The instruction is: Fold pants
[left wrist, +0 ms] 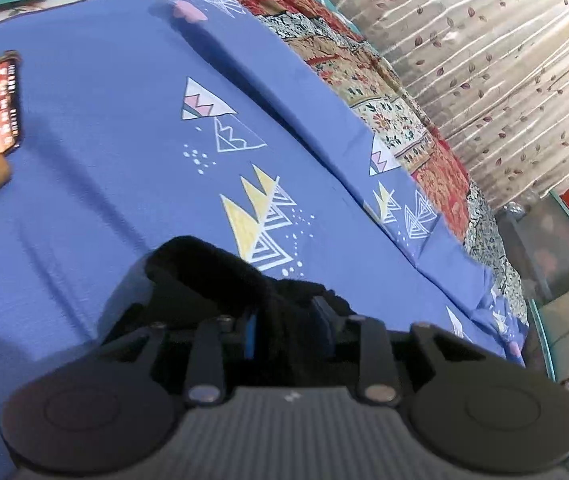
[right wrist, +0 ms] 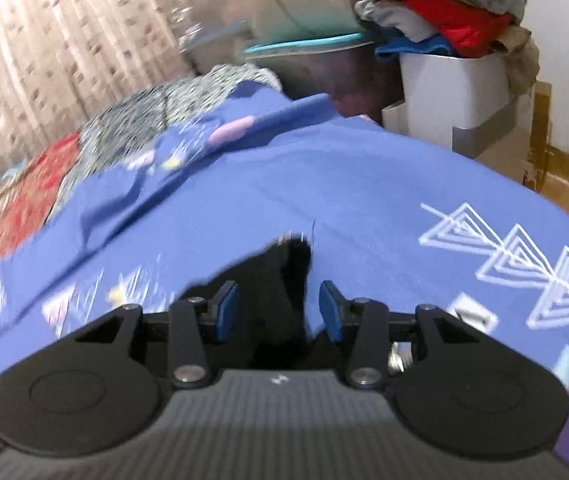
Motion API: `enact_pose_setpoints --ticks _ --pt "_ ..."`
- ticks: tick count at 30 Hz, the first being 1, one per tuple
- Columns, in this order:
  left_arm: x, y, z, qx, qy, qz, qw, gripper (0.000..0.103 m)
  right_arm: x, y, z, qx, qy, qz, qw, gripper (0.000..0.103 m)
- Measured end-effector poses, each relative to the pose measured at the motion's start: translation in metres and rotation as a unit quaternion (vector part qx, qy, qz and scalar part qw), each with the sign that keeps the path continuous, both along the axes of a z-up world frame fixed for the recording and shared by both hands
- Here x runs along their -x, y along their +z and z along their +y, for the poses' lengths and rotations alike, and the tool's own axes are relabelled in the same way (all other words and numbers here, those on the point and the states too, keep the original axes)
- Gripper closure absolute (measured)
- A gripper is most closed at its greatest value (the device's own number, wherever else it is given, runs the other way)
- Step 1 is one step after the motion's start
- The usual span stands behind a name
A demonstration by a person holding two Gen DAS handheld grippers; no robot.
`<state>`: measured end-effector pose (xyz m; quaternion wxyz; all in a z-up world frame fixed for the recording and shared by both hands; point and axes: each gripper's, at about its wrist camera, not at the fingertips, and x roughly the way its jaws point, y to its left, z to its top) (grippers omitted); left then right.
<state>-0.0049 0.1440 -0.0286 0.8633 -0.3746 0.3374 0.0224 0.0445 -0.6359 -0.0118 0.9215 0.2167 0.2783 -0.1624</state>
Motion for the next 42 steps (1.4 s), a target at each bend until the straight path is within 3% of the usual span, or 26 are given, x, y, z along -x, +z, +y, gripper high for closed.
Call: enact_pose_setpoints --ticks 1,2,4,5,6,7,9,14,17,18,20,23,28,31,33,42 --pt "-0.004 -0.001 -0.001 -0.001 -0.004 0.001 1.0000 0.097 -0.012 -0.001 -0.004 0.000 -0.005 0.004 1.000 0.040" --pt "-0.006 -0.002 -0.001 0.001 -0.008 0.002 1.0000 0.097 -0.024 -0.002 -0.007 0.000 -0.010 0.014 1.000 0.033" --pt "-0.008 0.000 -0.003 -0.014 -0.004 0.003 0.9999 0.097 -0.049 -0.015 -0.014 -0.021 -0.005 0.061 0.998 0.037" --pt "-0.009 0.004 -0.004 -0.028 0.004 0.004 0.9996 0.097 -0.060 -0.023 -0.015 -0.044 0.005 0.102 0.994 0.084" --pt "-0.008 0.008 -0.001 -0.038 0.015 -0.001 0.9992 0.097 -0.073 -0.030 -0.017 -0.082 0.017 0.139 0.987 0.095" --pt "-0.007 0.013 0.002 -0.041 0.025 -0.009 0.9988 0.097 -0.079 -0.030 -0.019 -0.118 0.025 0.139 0.983 0.095" --pt "-0.007 0.023 0.017 -0.027 0.052 -0.031 0.9978 0.097 -0.088 -0.006 -0.016 -0.144 0.039 0.073 0.986 0.095" --pt "-0.034 0.031 0.032 -0.010 0.083 -0.050 0.9952 0.097 -0.143 0.029 -0.019 -0.198 -0.012 -0.006 0.980 0.095" --pt "-0.053 0.019 0.032 -0.017 0.108 -0.055 0.9924 0.097 -0.180 0.029 -0.006 -0.210 -0.051 -0.037 0.976 0.086" --pt "-0.060 0.011 0.031 -0.021 0.120 -0.046 0.9915 0.097 -0.188 0.024 0.001 -0.199 -0.055 -0.038 0.978 0.062" --pt "-0.067 -0.008 0.032 -0.019 0.141 -0.014 0.9897 0.097 -0.201 0.015 0.014 -0.148 -0.063 -0.014 0.987 0.040" --pt "-0.068 -0.024 0.033 -0.007 0.144 0.003 0.9896 0.096 -0.197 -0.001 0.022 -0.099 -0.042 -0.002 0.994 0.041" --pt "-0.063 -0.028 0.032 -0.014 0.140 0.010 0.9901 0.091 -0.179 -0.024 0.016 -0.129 -0.008 0.011 0.992 0.040" --pt "-0.062 -0.025 0.029 -0.020 0.140 0.027 0.9896 0.073 -0.185 -0.026 0.027 -0.128 0.003 0.025 0.991 0.040" --pt "-0.059 -0.023 0.027 -0.026 0.127 0.026 0.9912 0.072 -0.194 -0.023 0.041 -0.123 0.012 0.036 0.992 0.041" --pt "0.015 -0.003 0.019 -0.045 0.081 0.005 0.9956 0.062 -0.170 -0.041 0.059 -0.140 0.011 0.061 0.988 0.041"
